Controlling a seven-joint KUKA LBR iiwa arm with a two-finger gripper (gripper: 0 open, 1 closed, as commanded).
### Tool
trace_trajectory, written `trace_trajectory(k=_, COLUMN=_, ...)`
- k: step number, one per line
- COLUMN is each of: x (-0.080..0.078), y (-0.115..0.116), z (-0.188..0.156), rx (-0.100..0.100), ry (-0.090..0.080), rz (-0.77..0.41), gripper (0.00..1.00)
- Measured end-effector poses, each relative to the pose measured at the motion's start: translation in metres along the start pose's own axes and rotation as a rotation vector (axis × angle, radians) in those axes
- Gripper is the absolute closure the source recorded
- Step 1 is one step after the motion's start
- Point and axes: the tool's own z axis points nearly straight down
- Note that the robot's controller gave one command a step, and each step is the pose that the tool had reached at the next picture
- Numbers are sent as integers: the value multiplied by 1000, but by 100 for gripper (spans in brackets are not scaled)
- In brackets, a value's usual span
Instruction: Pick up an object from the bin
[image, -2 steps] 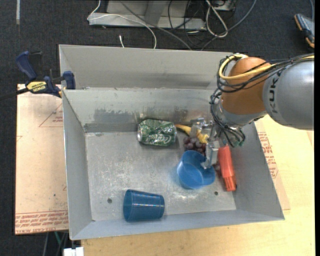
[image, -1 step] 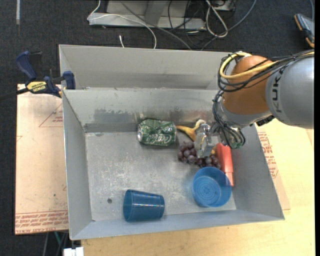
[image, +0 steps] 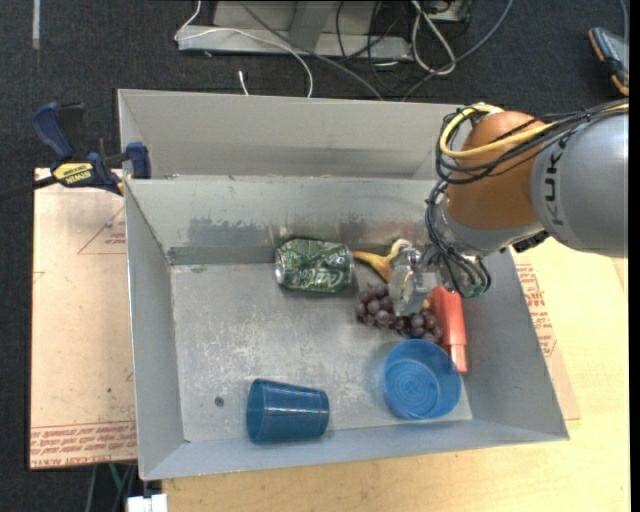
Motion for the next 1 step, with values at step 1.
trace_trajectory(k=1, x=29, y=-40, z=27, rx=-2, ry=-2, rz=30, gripper=0)
